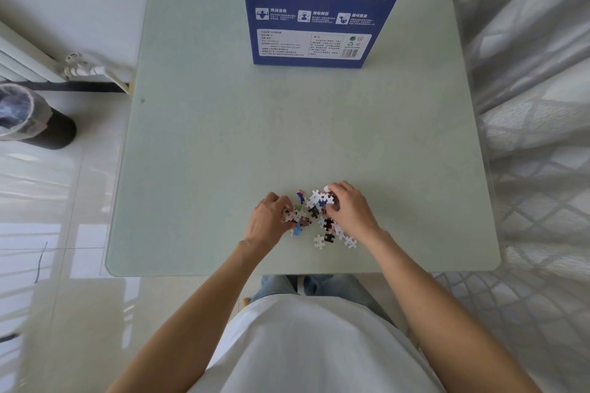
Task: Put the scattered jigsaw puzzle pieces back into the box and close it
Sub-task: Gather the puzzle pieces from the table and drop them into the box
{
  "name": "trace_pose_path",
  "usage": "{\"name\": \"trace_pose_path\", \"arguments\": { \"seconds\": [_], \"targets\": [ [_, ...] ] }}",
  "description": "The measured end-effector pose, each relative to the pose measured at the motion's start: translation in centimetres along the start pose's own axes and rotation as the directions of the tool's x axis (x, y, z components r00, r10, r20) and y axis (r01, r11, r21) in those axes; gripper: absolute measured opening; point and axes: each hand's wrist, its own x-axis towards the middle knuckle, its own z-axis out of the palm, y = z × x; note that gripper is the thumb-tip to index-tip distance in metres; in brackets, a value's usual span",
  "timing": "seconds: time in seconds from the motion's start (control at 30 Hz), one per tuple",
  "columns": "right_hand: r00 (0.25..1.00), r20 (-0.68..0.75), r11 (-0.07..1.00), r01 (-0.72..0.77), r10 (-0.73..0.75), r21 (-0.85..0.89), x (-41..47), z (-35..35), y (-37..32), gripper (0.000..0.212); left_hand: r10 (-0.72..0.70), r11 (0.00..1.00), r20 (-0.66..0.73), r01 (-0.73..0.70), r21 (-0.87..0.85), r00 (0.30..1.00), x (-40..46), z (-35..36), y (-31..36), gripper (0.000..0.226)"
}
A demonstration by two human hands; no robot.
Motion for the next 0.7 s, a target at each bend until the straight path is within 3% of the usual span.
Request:
{"name": "trace_pose_path", "arguments": {
  "seconds": [0.33,0.7],
  "targets": [
    [0.983,-0.087,0.963,-0.138,0.161,0.232,-0.9,-0.7,0.6,0.027,-0.019,0.999,0.02,0.019,0.028,1.0,0.9,-1.0,0.0,0.022],
    [0.984,-0.079,0.957,-0.133,0.158,0.257,-0.3,-2.3,-0.3,0.027,-0.004,0.999,0.128,0.008,-0.035,0.992,1.8,-3.0,-0.3,0.015]
  ]
}}
